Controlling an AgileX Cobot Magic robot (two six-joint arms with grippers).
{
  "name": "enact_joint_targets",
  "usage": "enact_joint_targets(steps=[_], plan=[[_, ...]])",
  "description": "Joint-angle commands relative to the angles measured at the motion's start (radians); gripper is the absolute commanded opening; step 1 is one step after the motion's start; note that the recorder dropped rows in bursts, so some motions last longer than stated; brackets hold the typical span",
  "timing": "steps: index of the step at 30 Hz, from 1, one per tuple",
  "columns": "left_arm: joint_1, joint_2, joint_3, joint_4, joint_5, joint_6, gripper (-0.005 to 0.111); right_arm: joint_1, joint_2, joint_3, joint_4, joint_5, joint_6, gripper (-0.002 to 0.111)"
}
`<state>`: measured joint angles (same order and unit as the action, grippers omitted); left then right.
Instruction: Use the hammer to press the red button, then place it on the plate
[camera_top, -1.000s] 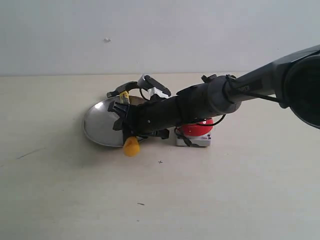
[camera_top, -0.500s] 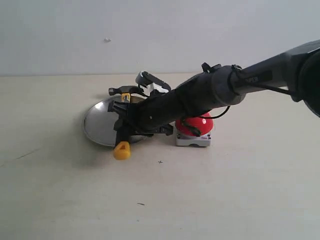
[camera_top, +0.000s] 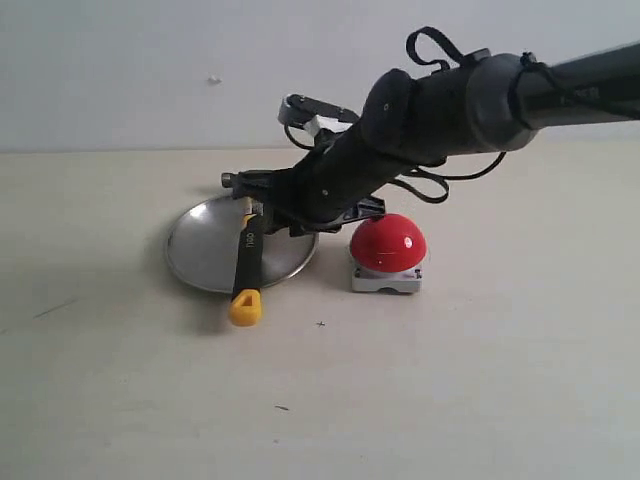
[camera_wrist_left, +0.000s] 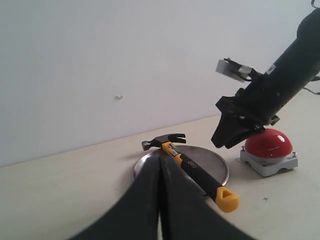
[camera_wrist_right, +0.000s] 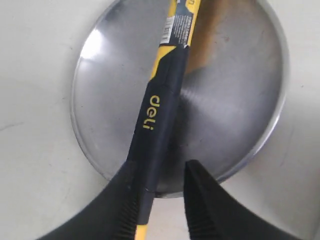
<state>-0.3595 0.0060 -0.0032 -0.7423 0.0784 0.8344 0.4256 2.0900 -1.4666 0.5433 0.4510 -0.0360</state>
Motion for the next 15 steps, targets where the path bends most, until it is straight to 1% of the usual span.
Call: enact_joint_targets(steps=[1,2,3,5,6,7,8,9,10,11,12,13,15], plan=[[0.001,-0.006,0.003,-0.001,0.002,-0.001,0.0,0.043,-0.122,0.035,-0.247,-0.021,0.072,0.005],[0.001,-0.006,0.003,-0.001,0.002,-0.001,0.0,0.07,-0.177,0.089,-0.26,-0.082,0.072,0.0],[0.001,-0.006,0.003,-0.001,0.002,-0.001,0.0,0.084,-0.209,0.125,-0.262,-0.118,0.072,0.0],[0.001,-0.006,0.003,-0.001,0.002,-0.001,0.0,0.155,-0.353,0.297,-0.264,-0.273,0.072,0.0],[0.001,-0.006,0.003,-0.001,0.002,-0.001,0.0,0.172,-0.386,0.353,-0.264,-0.313,0.072,0.0],[0.001,-0.006,0.003,-0.001,0.002,-0.001,0.0,0.221,-0.477,0.478,-0.264,-0.435,0.072,0.0],[0.001,-0.006,0.003,-0.001,0.002,-0.001,0.0,0.248,-0.523,0.545,-0.262,-0.512,0.072,0.0],[0.001,-0.006,0.003,-0.001,0.002,-0.001,0.0,0.296,-0.607,0.663,-0.253,-0.66,0.072,0.0],[0.001,-0.006,0.003,-0.001,0.002,-0.001,0.0,0.32,-0.652,0.722,-0.253,-0.714,0.072,0.0],[0.001,-0.006,0.003,-0.001,0.002,-0.001,0.0,0.356,-0.725,0.811,-0.253,-0.756,0.088,0.0],[0.001,-0.006,0.003,-0.001,0.002,-0.001,0.0,0.364,-0.748,0.841,-0.25,-0.746,0.092,0.0],[0.001,-0.006,0.003,-0.001,0.002,-0.001,0.0,0.371,-0.783,0.886,-0.247,-0.697,0.092,0.0],[0.001,-0.006,0.003,-0.001,0.002,-0.001,0.0,0.371,-0.817,0.913,-0.247,-0.613,0.089,0.0]])
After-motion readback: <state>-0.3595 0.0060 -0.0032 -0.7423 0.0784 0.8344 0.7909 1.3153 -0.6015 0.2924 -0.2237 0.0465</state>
